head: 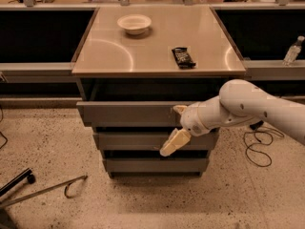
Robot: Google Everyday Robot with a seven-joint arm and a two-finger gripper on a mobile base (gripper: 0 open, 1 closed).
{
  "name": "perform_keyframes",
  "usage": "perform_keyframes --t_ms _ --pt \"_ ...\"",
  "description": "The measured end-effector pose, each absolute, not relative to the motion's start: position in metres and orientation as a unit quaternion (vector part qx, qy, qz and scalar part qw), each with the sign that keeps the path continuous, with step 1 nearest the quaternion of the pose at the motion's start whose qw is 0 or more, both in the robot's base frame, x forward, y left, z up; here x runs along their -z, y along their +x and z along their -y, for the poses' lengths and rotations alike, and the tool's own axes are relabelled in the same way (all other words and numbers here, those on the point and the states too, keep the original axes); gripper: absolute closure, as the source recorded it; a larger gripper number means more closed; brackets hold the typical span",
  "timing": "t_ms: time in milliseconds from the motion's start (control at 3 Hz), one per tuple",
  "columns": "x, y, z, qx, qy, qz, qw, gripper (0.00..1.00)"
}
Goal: Close top drawer
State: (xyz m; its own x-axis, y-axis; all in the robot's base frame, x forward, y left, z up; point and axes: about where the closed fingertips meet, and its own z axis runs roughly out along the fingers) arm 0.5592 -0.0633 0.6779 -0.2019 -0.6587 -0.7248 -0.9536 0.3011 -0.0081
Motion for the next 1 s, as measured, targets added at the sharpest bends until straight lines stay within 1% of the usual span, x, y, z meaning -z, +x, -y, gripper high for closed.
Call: perform_keyframes --t_ms 667,1000 --pt "-0.678 0.610 0.081 -0.233 -0.528 -0.746 0.332 0.00" --pt "-0.678 0.610 0.081 -0.233 -0.528 -0.746 0.332 0.00"
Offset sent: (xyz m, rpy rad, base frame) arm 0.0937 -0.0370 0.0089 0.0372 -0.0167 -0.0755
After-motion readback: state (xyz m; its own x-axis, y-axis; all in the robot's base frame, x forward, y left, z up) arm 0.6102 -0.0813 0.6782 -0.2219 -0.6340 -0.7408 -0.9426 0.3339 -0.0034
